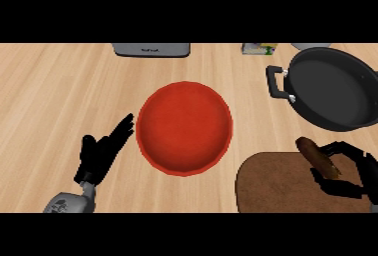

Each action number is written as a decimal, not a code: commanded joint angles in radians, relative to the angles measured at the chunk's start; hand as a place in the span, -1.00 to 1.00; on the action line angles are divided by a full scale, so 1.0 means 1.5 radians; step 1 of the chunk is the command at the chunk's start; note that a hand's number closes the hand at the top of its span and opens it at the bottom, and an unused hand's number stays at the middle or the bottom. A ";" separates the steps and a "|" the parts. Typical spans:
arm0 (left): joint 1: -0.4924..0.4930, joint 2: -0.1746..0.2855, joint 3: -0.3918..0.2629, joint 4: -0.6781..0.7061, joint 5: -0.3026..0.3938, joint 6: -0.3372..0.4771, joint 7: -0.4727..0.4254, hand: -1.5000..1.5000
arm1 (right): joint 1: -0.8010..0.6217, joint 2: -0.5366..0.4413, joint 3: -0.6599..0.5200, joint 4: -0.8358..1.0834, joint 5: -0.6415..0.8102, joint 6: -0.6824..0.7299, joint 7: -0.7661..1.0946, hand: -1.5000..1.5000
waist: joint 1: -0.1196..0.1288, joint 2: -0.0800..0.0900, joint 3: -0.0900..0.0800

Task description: Pick the sweet potato from the cutting board and place it in the pot

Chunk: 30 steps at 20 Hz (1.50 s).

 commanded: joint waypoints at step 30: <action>-0.041 -0.027 -0.029 0.018 -0.018 -0.009 -0.002 0.00 | -0.269 -0.435 -0.064 0.312 -0.115 0.363 -0.459 1.00 | 0.047 0.020 0.008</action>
